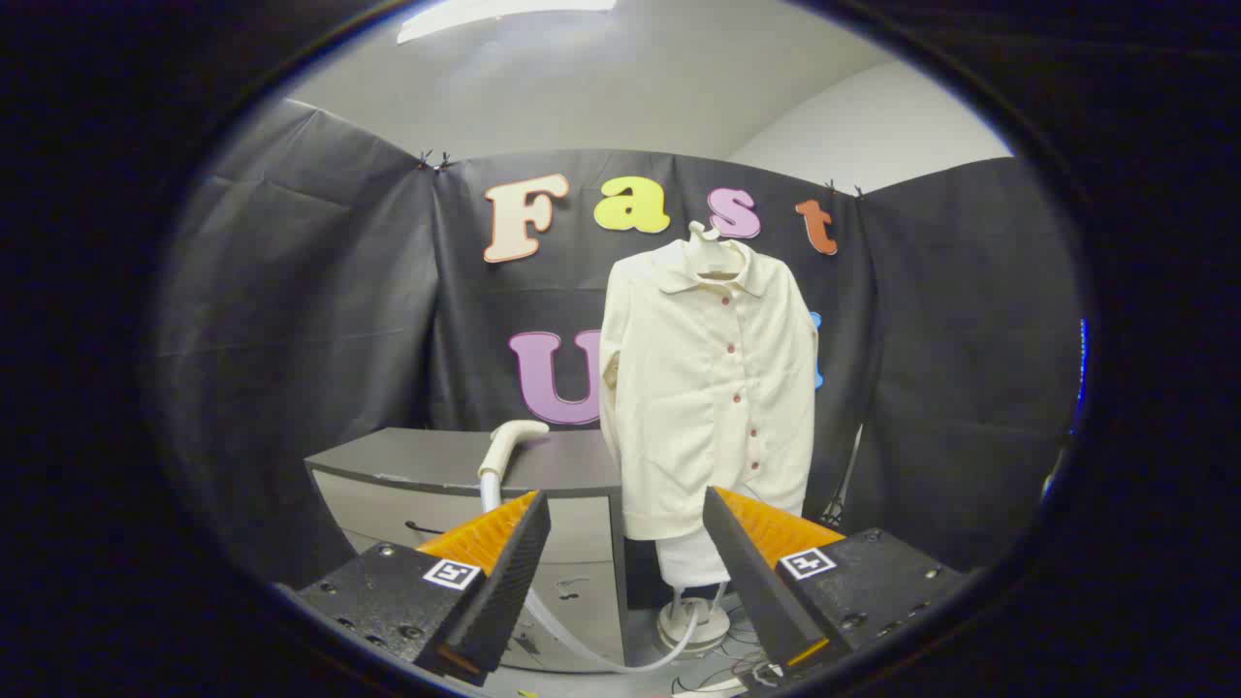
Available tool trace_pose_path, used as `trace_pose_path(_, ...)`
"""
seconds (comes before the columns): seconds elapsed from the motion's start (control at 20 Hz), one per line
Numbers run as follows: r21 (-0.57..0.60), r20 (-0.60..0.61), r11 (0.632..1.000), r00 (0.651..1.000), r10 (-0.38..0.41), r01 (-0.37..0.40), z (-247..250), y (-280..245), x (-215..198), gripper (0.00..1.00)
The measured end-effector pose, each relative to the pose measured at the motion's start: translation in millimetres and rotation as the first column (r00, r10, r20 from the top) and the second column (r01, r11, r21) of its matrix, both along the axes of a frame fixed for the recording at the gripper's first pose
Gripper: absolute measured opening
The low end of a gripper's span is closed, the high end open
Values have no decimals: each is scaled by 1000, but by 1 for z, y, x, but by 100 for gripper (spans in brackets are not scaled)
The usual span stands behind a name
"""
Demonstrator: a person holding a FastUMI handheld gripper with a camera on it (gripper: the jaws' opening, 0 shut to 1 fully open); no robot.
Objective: Iron the clothes twice with a garment steamer, once on the left side and once on the right side.
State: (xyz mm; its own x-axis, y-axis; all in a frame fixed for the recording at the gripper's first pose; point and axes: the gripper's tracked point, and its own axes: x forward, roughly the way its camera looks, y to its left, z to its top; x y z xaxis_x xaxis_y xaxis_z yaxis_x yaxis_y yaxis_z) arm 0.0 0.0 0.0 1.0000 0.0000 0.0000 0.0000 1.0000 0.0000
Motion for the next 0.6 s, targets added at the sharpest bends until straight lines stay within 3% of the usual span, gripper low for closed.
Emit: trace_pose_path(0.6, 64, -4, 998, 1000, -8, 8, 4, -1, -10, 96)
